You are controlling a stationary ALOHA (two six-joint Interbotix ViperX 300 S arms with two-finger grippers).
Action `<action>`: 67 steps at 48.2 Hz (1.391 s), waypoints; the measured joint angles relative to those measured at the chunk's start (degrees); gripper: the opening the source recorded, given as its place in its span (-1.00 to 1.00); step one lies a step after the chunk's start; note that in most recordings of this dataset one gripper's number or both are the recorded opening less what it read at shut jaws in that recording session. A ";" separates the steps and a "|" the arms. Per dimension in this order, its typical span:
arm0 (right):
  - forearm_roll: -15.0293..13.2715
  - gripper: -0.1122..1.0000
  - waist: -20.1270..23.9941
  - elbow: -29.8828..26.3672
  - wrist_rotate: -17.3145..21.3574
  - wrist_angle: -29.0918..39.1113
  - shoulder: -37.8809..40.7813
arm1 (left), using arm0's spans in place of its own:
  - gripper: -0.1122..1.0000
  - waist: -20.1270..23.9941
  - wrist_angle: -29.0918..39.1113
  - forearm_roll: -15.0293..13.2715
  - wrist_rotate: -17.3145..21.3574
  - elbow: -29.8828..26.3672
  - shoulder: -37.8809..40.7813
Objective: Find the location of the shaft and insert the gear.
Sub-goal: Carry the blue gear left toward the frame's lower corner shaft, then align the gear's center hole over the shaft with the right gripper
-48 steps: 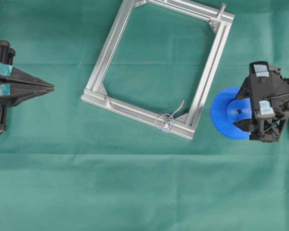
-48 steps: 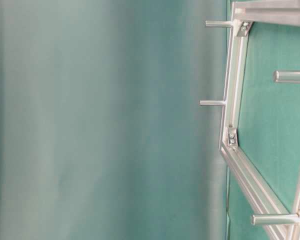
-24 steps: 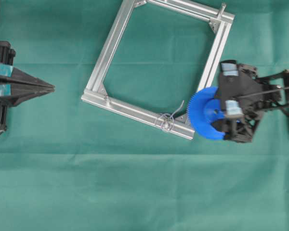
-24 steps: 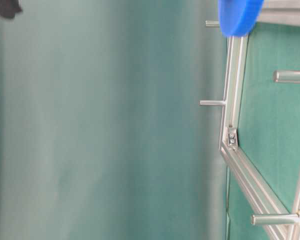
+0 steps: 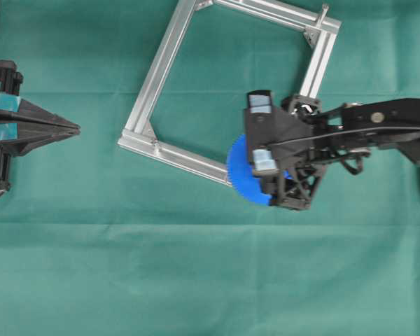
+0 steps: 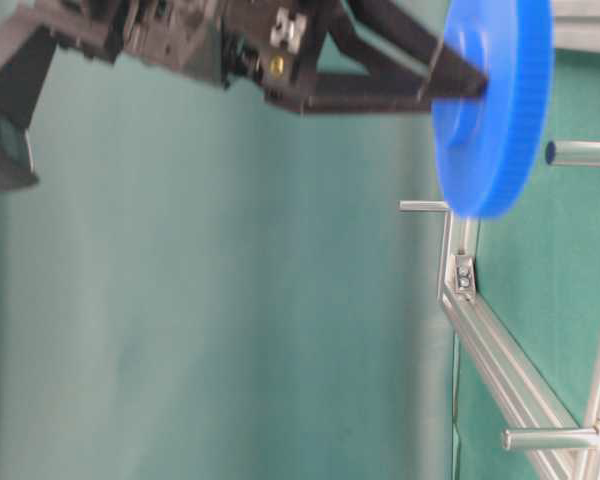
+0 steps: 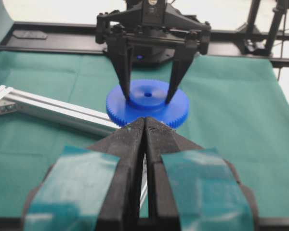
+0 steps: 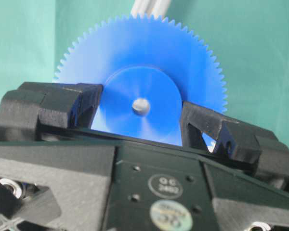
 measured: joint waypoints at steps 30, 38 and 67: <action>-0.35 0.44 0.00 -3.25 0.35 1.05 5.27 | -0.80 0.00 1.05 0.00 0.00 -0.18 0.00; -0.44 0.44 0.00 -3.25 0.26 1.05 5.36 | -0.80 0.00 1.05 0.00 0.00 -0.18 0.00; -0.44 0.44 0.00 -2.81 0.18 0.79 5.63 | -0.80 0.00 1.05 -0.09 0.00 -0.18 0.00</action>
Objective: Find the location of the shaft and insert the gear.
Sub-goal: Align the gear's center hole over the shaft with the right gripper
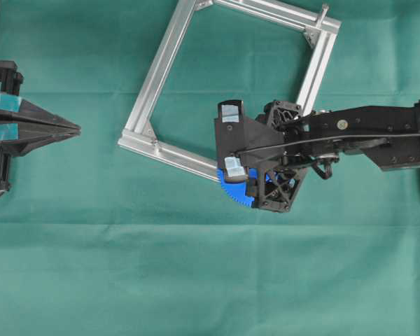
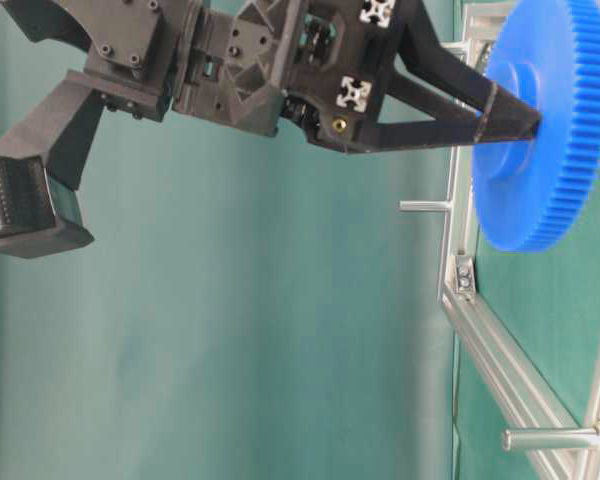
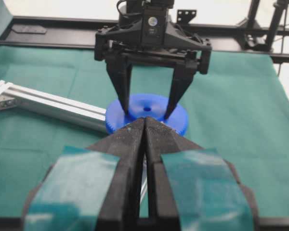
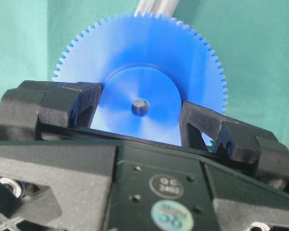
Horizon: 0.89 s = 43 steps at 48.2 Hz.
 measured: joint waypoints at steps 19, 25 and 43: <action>0.09 0.44 1.49 0.00 0.26 -0.79 0.26 | -0.80 0.00 0.00 0.09 -0.09 -0.09 0.00; 0.18 0.44 2.81 -0.35 0.35 -1.76 0.53 | -0.80 0.00 0.00 0.00 -0.09 -0.09 0.00; 0.35 0.44 4.66 -3.43 0.26 -2.81 3.34 | -0.80 0.00 0.00 0.00 -0.09 -0.09 0.00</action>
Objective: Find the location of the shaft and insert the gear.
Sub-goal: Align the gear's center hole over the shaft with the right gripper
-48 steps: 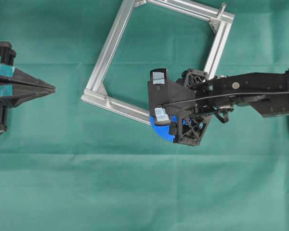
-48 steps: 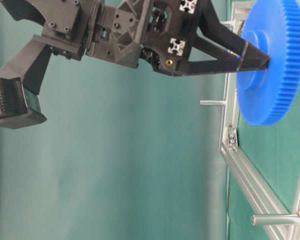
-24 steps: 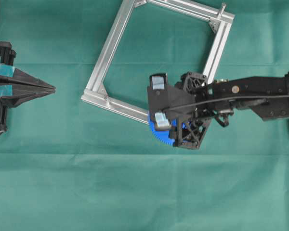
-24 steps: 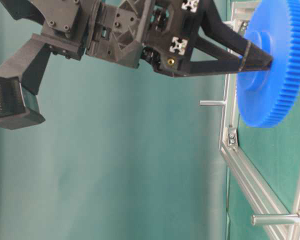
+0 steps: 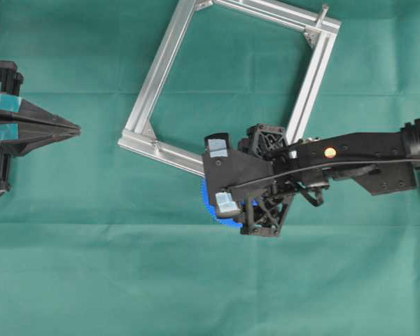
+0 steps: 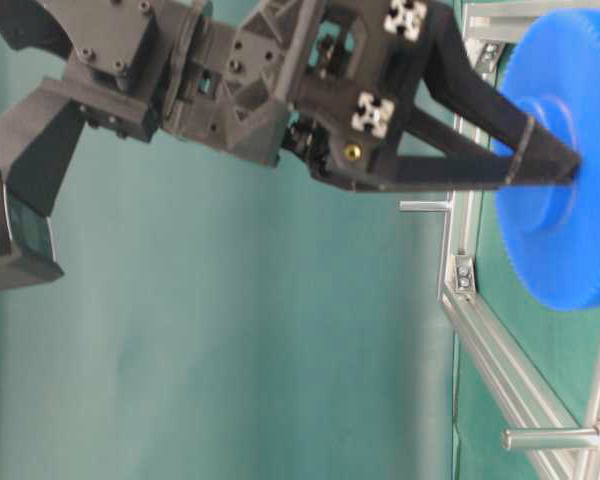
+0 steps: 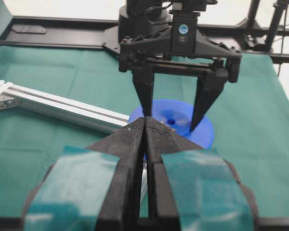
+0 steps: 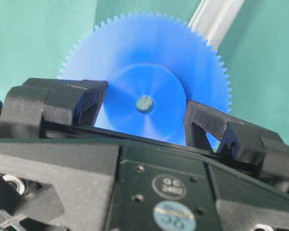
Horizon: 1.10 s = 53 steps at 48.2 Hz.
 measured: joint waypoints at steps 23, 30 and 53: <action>-4.39 0.44 -2.11 -0.70 0.00 -1.76 1.14 | -0.80 -0.26 0.00 0.00 0.00 0.00 0.00; -5.10 0.44 -2.72 -0.09 0.09 -2.02 1.05 | -0.80 -0.26 0.09 0.00 0.00 0.00 0.00; -7.47 0.44 -3.96 3.96 0.26 -5.19 -1.23 | -0.80 -0.26 0.44 -0.09 0.00 0.00 0.00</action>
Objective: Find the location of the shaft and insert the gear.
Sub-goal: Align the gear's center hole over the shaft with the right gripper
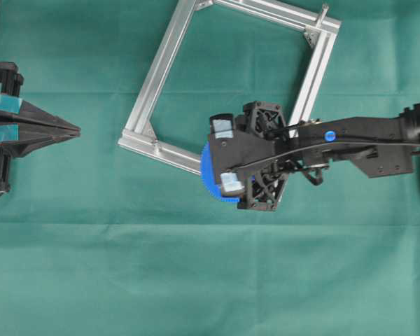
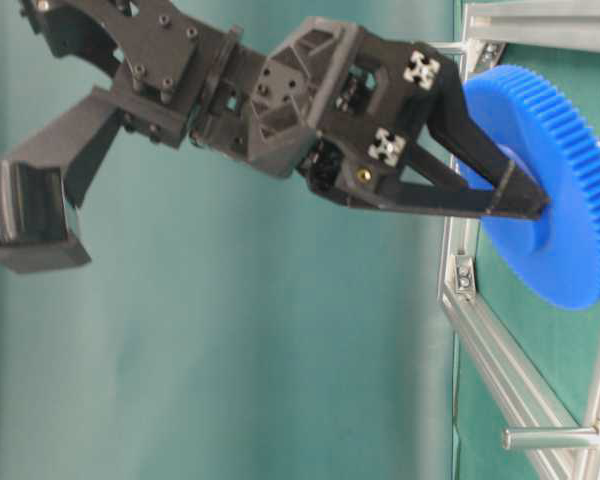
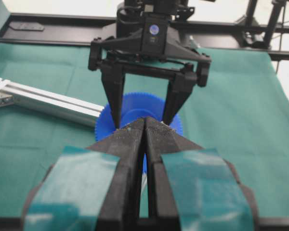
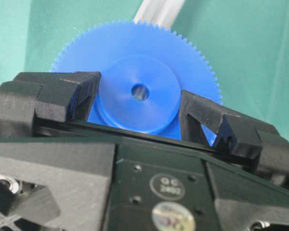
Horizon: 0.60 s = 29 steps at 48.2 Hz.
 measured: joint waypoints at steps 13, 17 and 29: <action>0.00 0.44 -0.97 4.04 1.23 -2.55 -3.25 | -0.80 0.00 0.09 -0.09 0.00 0.00 0.00; -0.09 0.44 -1.32 5.45 1.67 -3.08 -4.31 | -0.80 0.00 0.09 -0.09 0.00 0.00 0.00; 0.00 0.44 -1.85 8.96 2.46 -4.83 -6.94 | -0.80 0.00 0.09 -0.09 0.00 0.00 0.00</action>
